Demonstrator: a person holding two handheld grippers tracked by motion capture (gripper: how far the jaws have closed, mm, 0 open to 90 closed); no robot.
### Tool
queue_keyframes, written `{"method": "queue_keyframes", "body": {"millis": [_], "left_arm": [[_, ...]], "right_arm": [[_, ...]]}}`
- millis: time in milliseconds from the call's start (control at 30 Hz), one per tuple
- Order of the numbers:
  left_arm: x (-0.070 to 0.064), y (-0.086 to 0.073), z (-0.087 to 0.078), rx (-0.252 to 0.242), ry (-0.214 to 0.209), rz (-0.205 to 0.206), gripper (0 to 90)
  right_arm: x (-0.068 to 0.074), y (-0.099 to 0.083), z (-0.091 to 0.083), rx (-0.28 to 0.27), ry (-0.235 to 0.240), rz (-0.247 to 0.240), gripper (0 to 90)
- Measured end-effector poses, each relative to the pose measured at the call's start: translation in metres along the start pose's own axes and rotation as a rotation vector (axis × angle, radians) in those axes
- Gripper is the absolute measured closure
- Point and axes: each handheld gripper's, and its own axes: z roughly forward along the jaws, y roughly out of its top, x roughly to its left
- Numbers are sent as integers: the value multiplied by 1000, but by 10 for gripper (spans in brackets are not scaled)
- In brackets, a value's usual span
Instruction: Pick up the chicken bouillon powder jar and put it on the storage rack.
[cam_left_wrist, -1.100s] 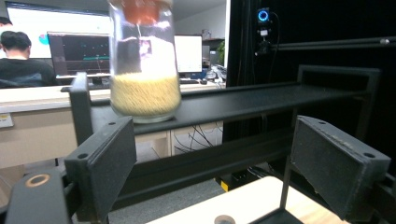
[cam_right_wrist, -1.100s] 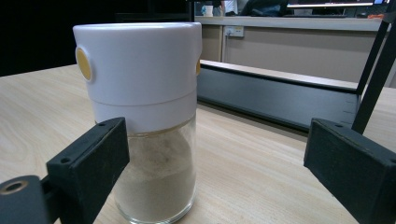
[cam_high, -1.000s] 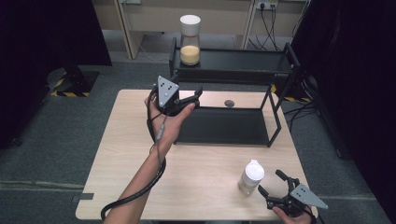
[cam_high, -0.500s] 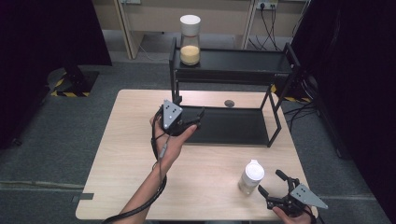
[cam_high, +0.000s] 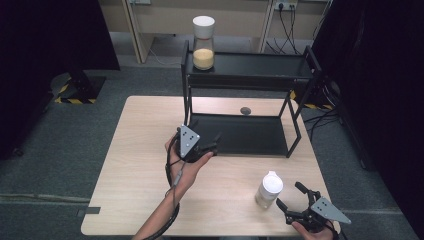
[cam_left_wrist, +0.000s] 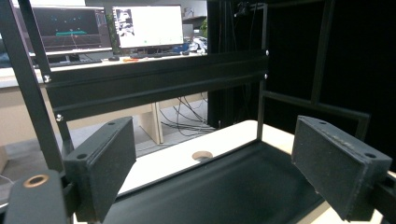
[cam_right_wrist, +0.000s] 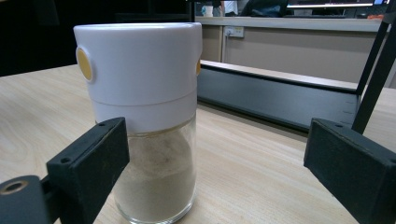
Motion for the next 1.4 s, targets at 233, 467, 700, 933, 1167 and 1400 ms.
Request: {"method": "queue_keyframes", "body": {"millis": [233,467,700,933,1167,1400], "left_arm": [[-2,-22,-4,16,-6,-33,129],[-4,-50,-12,26,-4,-78,127],[-9,-79,-20,41,-6,-115,125],[-13,-99,-25,70,-2,-146,123],[-12,-105,-25,69,-6,-141,118],[-12,-103,-23,81,-8,-137,116]], "right_arm": [[0,0,0,0,0,1,69],[0,0,0,0,1,1,69],[0,0,0,1,0,-1,69],[0,0,0,0,1,-3,68],[0,0,0,0,2,0,68],[0,0,0,0,1,0,68]]}}
